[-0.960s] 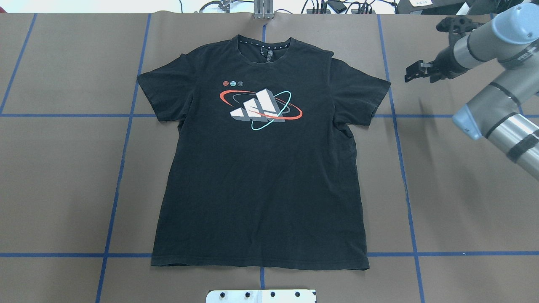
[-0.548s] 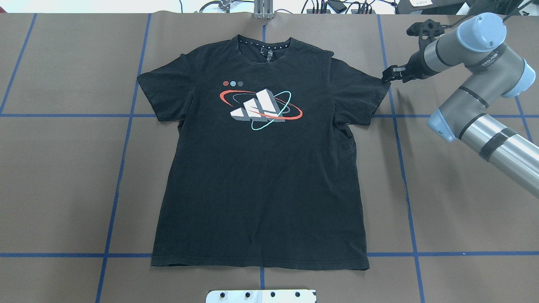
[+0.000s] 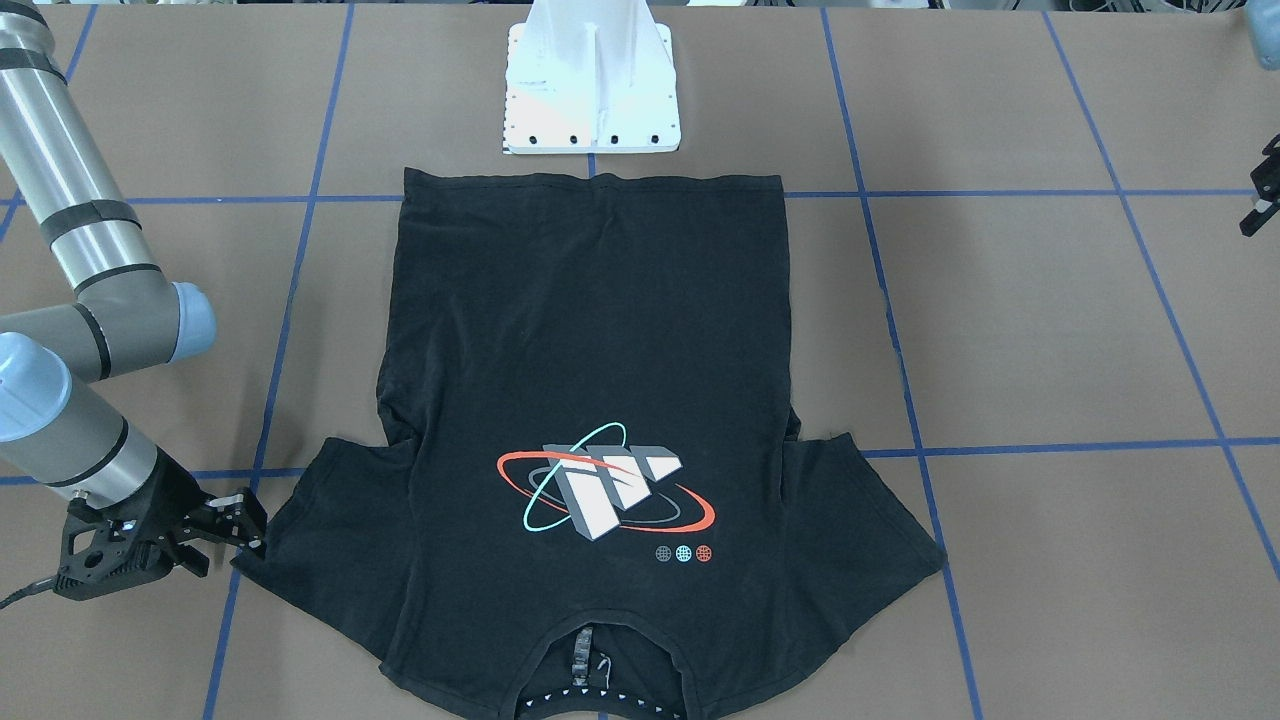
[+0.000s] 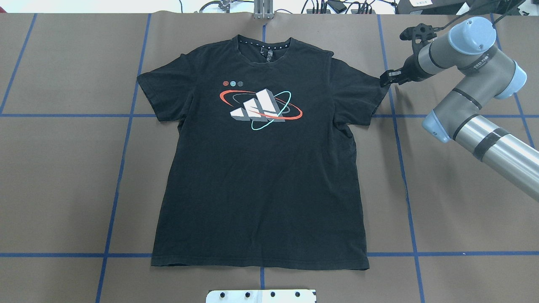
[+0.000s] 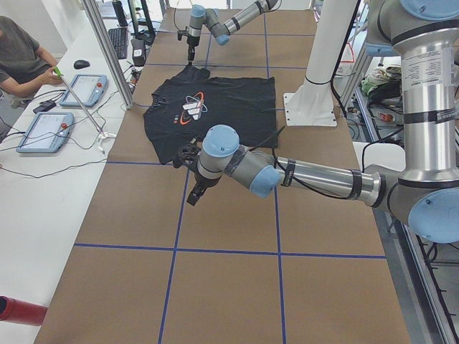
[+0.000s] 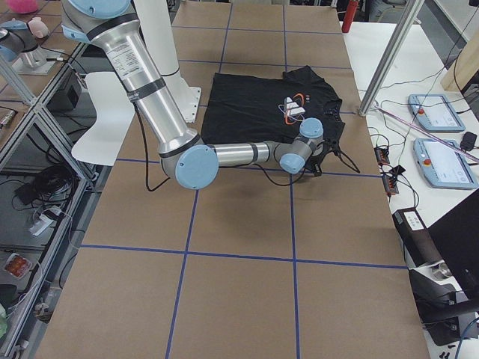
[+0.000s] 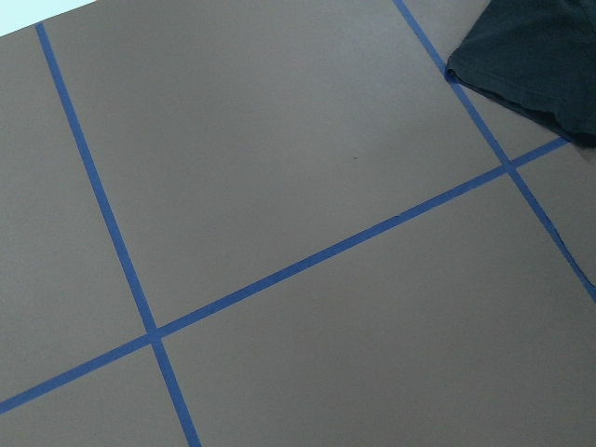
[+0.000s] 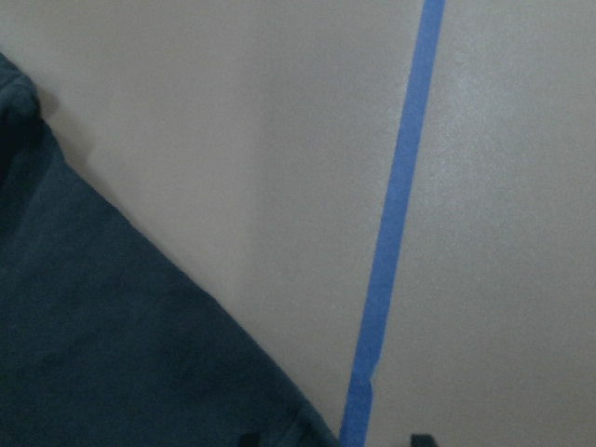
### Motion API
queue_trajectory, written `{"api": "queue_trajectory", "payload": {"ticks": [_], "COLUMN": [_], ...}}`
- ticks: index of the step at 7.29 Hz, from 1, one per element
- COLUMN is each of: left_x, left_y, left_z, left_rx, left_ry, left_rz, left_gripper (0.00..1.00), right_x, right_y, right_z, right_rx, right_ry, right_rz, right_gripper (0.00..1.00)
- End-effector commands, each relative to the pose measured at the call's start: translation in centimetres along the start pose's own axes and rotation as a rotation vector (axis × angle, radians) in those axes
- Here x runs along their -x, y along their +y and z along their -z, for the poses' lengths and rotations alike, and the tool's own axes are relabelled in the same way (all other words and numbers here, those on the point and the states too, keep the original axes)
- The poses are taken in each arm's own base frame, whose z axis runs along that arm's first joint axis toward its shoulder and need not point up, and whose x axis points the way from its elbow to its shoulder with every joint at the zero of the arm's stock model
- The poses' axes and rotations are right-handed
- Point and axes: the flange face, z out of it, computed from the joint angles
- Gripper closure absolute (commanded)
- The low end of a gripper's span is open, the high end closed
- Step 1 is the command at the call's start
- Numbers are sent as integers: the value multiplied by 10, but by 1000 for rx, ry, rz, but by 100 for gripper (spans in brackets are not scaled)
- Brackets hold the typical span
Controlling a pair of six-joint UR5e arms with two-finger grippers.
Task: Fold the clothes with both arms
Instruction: 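Move the right gripper toward the shirt's sleeve nearest it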
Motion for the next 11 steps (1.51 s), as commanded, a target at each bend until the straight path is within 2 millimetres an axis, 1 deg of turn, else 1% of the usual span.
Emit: {"api": "queue_trajectory", "payload": {"ticks": [1, 2, 3, 4, 5, 6, 8, 9, 10, 11], "left_x": [0, 0, 1, 1, 3, 2, 2, 3, 3, 3], "left_y": [0, 0, 0, 0, 2, 1, 1, 2, 2, 2], "left_z": [0, 0, -1, -1, -2, -2, -1, -2, -2, -3], "left_rx": [1, 1, 2, 2, 6, 4, 3, 5, 5, 6], "left_ry": [0, 0, 0, 0, -2, 0, 0, -2, -2, 0], "left_rz": [1, 1, 2, 2, 5, 4, 3, 5, 5, 7], "left_gripper": [0, 0, 0, 0, 0, 0, 0, 0, 0, 0], "right_x": [2, 2, 2, 1, 20, 54, 155, 215, 247, 266], "right_y": [-1, -1, -1, -8, -19, -32, -43, -41, -50, -50], "right_z": [-2, -2, -2, 10, 24, 38, 68, 59, 46, 31], "right_rx": [-1, -2, 0, -12, -15, -16, 9, 38, 31, 6], "right_ry": [3, 2, 2, -13, -55, -92, -156, -182, -164, -136], "right_rz": [2, -2, -3, -11, -14, -67, -182, -232, -270, -279], "right_gripper": [84, 100, 100, 100, 100, 100, 100, 100, 100, 100]}}
